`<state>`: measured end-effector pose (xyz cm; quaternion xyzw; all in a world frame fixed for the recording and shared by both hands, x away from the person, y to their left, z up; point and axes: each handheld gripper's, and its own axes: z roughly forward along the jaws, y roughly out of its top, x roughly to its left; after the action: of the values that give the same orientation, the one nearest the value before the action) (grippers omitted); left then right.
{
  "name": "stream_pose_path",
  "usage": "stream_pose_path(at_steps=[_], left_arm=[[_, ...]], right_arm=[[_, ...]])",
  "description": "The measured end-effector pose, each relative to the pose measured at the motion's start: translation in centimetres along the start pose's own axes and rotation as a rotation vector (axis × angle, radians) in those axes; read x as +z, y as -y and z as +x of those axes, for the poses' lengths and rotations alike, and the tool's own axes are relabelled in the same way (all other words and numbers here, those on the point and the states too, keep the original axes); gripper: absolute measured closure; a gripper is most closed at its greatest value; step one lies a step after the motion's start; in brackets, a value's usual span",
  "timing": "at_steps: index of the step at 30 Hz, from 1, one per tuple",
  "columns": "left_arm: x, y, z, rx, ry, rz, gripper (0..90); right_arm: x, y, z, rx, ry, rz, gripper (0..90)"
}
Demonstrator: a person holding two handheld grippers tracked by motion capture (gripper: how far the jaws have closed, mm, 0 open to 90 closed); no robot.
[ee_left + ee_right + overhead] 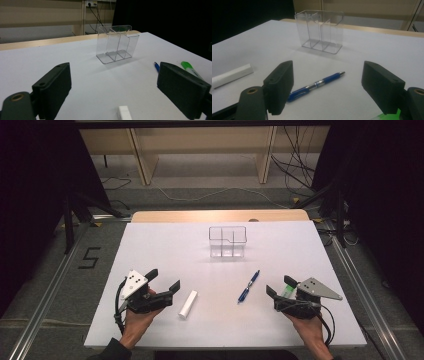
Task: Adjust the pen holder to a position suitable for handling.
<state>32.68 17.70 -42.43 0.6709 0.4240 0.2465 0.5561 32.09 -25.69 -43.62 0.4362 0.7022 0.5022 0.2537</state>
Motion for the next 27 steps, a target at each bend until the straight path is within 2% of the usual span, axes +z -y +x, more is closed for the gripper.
stream_pose_path(at_steps=[7,16,21,22,27], left_arm=[[0.0,0.0,-0.1,0.005,-0.008,0.0,11.3],[-0.1,0.0,0.1,0.008,-0.017,-0.001,11.3],[-0.1,0.0,0.1,0.002,-0.016,-0.002,11.3],[-0.1,0.0,0.2,0.001,-0.016,-0.002,11.3],[-0.1,0.0,0.2,-0.002,-0.019,-0.008,11.3]], right_arm=[[0.0,-0.4,-0.2,-0.01,0.007,-0.005,27.8],[0.9,-2.4,-1.5,-0.015,0.027,-0.001,32.4],[2.6,-3.7,-2.5,-0.011,0.049,0.012,43.9],[2.6,-3.7,-2.5,-0.011,0.049,0.012,43.9],[4.5,-4.4,-3.6,0.001,0.062,0.03,61.2]])
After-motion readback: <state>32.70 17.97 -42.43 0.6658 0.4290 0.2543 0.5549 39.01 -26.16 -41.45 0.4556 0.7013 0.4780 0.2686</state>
